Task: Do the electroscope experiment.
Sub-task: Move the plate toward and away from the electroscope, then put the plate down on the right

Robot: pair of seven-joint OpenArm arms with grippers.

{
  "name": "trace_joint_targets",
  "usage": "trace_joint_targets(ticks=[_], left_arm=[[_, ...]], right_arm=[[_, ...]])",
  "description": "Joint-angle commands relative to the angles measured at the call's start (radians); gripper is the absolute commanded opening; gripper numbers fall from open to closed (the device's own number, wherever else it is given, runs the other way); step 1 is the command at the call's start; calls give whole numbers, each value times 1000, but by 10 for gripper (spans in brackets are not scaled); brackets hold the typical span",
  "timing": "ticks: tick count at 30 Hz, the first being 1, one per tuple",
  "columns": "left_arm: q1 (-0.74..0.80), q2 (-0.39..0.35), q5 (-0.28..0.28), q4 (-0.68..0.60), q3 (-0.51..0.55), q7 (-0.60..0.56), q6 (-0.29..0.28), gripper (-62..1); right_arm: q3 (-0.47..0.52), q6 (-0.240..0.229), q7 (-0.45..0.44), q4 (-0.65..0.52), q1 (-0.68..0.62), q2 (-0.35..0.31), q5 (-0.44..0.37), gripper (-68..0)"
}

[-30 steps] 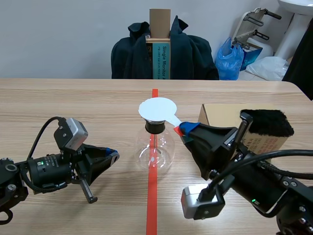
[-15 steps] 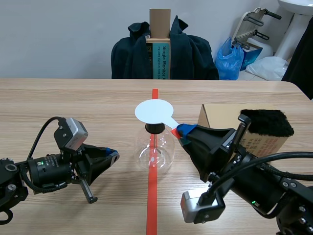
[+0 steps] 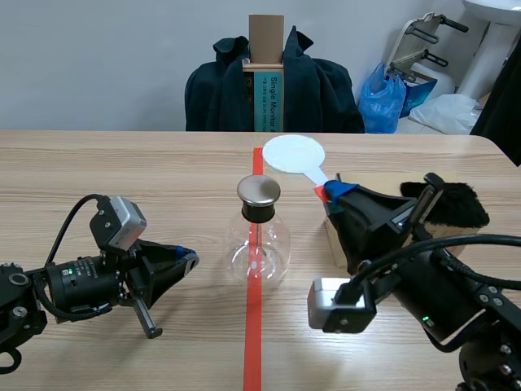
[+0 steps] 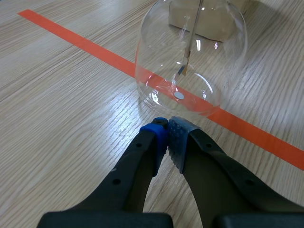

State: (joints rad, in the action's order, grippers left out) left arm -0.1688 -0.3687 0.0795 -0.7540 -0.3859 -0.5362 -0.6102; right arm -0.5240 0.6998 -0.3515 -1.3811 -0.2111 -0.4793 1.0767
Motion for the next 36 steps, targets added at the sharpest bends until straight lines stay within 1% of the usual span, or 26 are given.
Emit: trace_joint_targets(ticks=[1,6,10,13,15,26,31,36], left_arm=[[-8,5,-7,-13,3,-21,-2,-590],[-8,5,-7,-13,3,-21,-2,-590],[-8,5,-7,-13,3,-21,-2,-590],[-8,5,-7,-13,3,-21,-2,-590],[-8,5,-8,-13,3,-21,-2,-590],[-8,5,-8,-13,3,-21,-2,-590],[-8,5,-8,-13,4,-21,-2,-590],[-8,5,-8,-13,4,-21,-2,-590]], right_arm=[[26,12,26,-26,12,-14,-9,-667],[37,14,143,-26,9,-14,-16,-667],[54,35,192,-25,-20,-25,-45,-667],[54,37,202,-20,-51,-47,-69,-667],[53,41,216,-6,-61,-49,-71,-667],[53,41,223,117,-54,-8,-78,-667],[53,40,227,122,-52,7,-74,-667],[53,22,246,122,-52,9,-76,-667]])
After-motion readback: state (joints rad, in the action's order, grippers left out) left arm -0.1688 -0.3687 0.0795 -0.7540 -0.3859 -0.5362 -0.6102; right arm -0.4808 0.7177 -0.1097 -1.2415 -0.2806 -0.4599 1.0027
